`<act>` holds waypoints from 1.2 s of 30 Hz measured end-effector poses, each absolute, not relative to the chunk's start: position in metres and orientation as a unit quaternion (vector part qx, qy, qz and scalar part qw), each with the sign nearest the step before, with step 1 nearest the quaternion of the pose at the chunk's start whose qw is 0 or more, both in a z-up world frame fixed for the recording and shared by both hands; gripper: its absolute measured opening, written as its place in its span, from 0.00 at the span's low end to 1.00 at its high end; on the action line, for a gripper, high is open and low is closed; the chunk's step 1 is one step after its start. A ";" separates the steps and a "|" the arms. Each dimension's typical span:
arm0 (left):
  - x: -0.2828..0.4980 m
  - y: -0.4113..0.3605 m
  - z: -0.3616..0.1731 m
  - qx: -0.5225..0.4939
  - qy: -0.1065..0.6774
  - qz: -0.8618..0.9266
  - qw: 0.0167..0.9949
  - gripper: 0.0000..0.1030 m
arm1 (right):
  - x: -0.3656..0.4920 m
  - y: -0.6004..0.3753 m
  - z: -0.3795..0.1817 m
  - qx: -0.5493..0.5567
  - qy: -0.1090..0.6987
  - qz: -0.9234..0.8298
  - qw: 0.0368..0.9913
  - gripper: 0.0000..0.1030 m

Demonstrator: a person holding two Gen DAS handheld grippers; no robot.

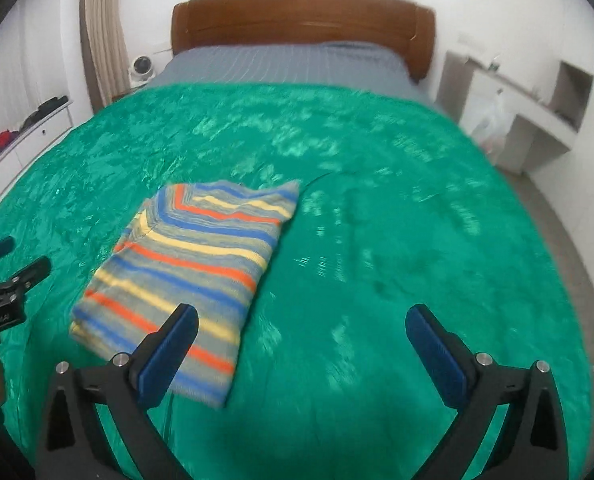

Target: Fold small clothes

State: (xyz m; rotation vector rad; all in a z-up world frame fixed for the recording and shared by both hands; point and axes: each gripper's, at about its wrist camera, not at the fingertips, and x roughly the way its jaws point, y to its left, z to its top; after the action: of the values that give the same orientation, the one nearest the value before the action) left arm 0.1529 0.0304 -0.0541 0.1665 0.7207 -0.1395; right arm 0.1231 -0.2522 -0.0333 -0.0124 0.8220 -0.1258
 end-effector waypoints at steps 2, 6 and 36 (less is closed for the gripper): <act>0.135 0.029 -0.043 0.083 0.350 -0.063 0.931 0.99 | 0.105 -0.250 -0.020 -0.012 0.390 -0.071 0.918 0.99; 0.104 0.029 -0.030 0.061 0.348 -0.067 0.933 0.99 | 0.072 -0.247 -0.003 -0.023 0.381 -0.075 0.921 0.99; 0.021 0.007 0.042 0.062 0.307 -0.054 0.948 1.00 | -0.024 -0.225 0.051 -0.031 0.389 -0.062 0.919 0.99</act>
State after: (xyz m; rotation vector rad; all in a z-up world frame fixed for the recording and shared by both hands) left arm 0.0205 0.0066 0.0423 0.1264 0.6244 -0.1105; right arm -0.0242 -0.2247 0.0508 -0.0628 0.8003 -0.1270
